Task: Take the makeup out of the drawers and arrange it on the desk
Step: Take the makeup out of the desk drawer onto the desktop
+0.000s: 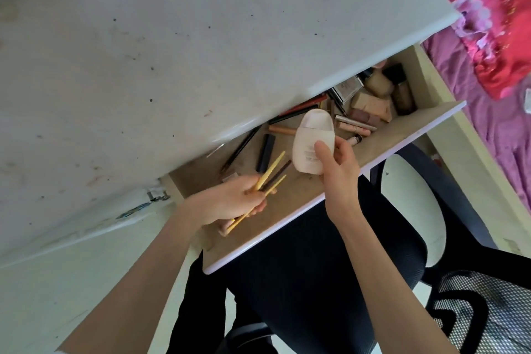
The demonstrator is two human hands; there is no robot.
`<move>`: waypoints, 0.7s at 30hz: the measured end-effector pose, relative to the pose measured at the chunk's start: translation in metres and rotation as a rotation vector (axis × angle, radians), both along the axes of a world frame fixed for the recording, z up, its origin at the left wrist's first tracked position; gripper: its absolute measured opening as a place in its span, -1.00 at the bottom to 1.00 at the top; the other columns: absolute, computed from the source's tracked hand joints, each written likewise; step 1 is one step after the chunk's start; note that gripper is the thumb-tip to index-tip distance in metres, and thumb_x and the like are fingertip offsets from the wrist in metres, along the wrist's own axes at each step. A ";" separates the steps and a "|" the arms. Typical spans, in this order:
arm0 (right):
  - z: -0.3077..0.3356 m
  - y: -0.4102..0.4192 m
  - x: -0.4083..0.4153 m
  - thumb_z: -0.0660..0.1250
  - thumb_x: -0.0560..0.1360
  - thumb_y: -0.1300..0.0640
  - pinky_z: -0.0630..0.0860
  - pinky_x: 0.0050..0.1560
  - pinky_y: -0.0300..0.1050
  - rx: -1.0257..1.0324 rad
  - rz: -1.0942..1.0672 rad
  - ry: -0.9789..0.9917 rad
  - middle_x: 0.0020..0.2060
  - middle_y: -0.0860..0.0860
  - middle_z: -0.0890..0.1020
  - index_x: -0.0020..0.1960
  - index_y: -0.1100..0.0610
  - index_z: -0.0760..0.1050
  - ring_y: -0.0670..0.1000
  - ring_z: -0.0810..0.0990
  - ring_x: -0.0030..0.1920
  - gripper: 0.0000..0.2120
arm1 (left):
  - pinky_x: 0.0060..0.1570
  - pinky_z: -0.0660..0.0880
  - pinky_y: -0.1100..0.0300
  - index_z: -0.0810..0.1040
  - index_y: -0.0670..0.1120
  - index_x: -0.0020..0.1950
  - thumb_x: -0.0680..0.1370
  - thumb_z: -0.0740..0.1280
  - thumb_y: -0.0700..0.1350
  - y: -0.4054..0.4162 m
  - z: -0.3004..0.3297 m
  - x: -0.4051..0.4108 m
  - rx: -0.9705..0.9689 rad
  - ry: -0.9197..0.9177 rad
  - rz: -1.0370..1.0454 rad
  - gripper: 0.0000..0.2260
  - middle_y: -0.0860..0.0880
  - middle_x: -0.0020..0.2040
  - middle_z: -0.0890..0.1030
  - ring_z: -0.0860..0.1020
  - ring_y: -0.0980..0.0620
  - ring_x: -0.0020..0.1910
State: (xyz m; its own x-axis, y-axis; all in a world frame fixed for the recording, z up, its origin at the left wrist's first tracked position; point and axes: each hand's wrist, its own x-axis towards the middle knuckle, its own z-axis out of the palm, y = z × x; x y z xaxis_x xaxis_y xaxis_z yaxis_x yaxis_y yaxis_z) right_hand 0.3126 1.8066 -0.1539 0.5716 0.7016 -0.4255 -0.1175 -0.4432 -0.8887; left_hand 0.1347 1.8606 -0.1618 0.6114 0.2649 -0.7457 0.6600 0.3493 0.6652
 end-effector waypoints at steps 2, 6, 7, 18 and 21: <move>0.007 0.017 -0.002 0.29 0.51 0.07 0.54 -0.11 -0.17 -0.001 -0.024 0.061 -0.04 -0.07 0.57 0.19 0.08 0.41 -0.05 0.58 0.01 -0.72 | -0.19 0.51 0.30 0.49 -0.04 0.09 0.61 0.14 -0.17 0.018 0.023 -0.007 -0.143 -0.181 0.269 -0.84 0.03 -0.27 0.56 0.58 0.11 -0.24; 0.022 0.072 -0.016 0.26 0.52 0.05 0.57 -0.01 -0.03 -0.049 0.033 0.124 0.03 0.04 0.56 0.27 0.14 0.38 0.03 0.56 0.05 -0.65 | -0.25 0.60 0.06 0.47 -0.20 0.01 0.59 0.12 -0.32 0.079 0.054 -0.016 -0.267 -0.351 0.953 -0.85 -0.10 -0.32 0.60 0.64 -0.06 -0.26; 0.025 0.087 -0.021 0.26 0.53 0.06 0.59 -0.01 -0.02 -0.055 0.036 0.158 0.01 0.04 0.56 0.28 0.17 0.37 0.02 0.57 0.03 -0.64 | -0.20 0.60 0.00 0.45 -0.22 -0.01 0.59 0.11 -0.34 0.098 0.058 -0.018 -0.288 -0.354 1.106 -0.86 -0.13 -0.29 0.60 0.64 -0.09 -0.24; 0.049 0.224 -0.074 0.26 0.54 0.16 0.60 -0.21 -0.12 -0.052 0.176 0.189 -0.11 0.09 0.60 0.01 0.21 0.45 0.04 0.61 -0.18 -0.88 | 0.32 0.32 -0.02 0.37 -0.32 0.21 0.60 0.10 -0.27 0.229 0.079 -0.054 -0.041 -0.420 1.442 -0.77 -0.16 0.05 0.46 0.39 -0.19 0.29; 0.046 0.240 -0.084 0.28 0.53 0.15 0.60 -0.13 -0.05 -0.082 0.178 0.134 -0.24 0.05 0.58 -0.14 0.17 0.45 0.00 0.59 -0.30 -0.89 | 0.34 0.23 0.12 0.25 -0.17 0.43 0.59 0.09 -0.22 0.224 0.055 -0.062 0.486 -0.062 1.031 -0.61 -0.13 0.37 0.37 0.29 -0.07 0.40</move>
State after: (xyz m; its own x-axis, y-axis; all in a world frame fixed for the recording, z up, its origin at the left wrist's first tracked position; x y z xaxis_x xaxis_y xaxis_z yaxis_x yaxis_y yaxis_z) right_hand 0.2291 2.0467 -0.1083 0.3766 0.7462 -0.5490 -0.1451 -0.5378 -0.8305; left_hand 0.0731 2.0848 -0.1068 -0.0325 0.9147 -0.4027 0.1692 0.4022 0.8998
